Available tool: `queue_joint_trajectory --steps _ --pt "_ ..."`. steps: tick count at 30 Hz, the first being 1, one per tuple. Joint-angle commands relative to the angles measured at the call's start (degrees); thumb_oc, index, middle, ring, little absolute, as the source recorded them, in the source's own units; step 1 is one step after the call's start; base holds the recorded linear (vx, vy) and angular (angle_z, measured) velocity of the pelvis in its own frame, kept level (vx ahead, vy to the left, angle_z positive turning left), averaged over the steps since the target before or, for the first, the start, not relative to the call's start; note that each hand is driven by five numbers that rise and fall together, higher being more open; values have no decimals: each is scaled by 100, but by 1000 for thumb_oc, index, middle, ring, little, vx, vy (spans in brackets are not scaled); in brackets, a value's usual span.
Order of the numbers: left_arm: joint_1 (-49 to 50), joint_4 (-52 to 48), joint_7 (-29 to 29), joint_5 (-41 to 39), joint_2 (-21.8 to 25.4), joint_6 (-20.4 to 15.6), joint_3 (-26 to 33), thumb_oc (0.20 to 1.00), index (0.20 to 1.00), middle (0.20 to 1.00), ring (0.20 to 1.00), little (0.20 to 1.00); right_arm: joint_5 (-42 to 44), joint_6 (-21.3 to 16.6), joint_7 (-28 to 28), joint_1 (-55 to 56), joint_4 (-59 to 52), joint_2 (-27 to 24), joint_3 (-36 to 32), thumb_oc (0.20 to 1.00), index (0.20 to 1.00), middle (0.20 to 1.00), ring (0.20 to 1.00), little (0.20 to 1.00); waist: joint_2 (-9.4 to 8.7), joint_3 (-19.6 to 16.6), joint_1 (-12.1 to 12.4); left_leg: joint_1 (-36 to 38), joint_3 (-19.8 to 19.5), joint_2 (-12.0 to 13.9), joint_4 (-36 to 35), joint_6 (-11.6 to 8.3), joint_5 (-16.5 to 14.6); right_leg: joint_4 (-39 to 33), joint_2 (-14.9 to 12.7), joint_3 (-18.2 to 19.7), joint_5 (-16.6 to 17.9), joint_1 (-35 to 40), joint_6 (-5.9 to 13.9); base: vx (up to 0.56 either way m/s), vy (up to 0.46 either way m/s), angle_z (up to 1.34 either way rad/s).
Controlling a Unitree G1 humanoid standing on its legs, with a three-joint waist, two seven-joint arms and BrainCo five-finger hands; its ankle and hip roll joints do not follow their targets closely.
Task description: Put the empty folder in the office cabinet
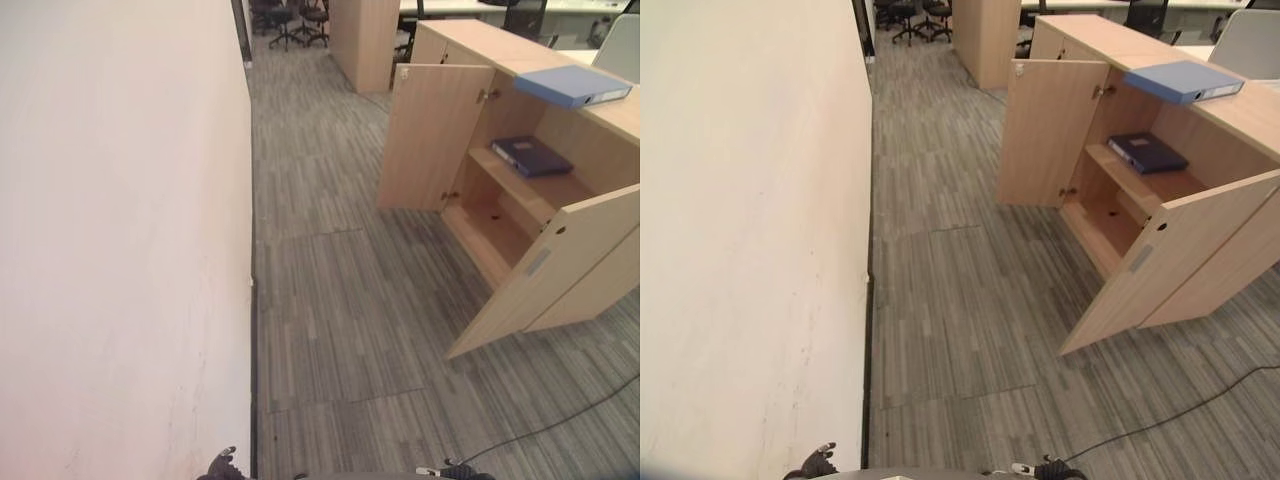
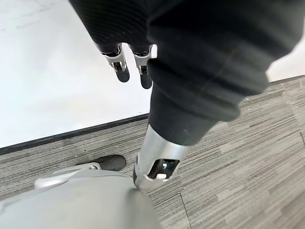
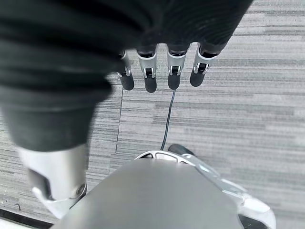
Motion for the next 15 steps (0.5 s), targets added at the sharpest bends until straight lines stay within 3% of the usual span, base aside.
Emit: queue_joint_trajectory --steps 1,9,15 --pt "-132 179 11 -57 -97 -97 109 1000 1000 1000 1000 1000 142 -104 -21 -296 355 25 113 1000 1000 1000 1000 1000 -241 37 -20 -12 345 -134 -404 -111 4 -1111 -124 -228 641 625 420 1 -7 4" --pt "-129 140 -18 -107 -82 -154 70 1000 1000 1000 1000 1000 143 -107 20 -320 354 47 179 1000 1000 1000 1000 1000 -256 37 -16 11 344 -131 -404 -117 -8 -1111 -113 -229 632 643 410 0 0 0" --pt "-112 260 -358 -195 -61 -72 12 1000 1000 1000 1000 1000 227 -52 222 -341 487 48 182 1000 1000 1000 1000 1000 -238 24 -40 21 357 -128 -404 -120 -27 -1111 -102 -201 635 636 405 0 0 0"
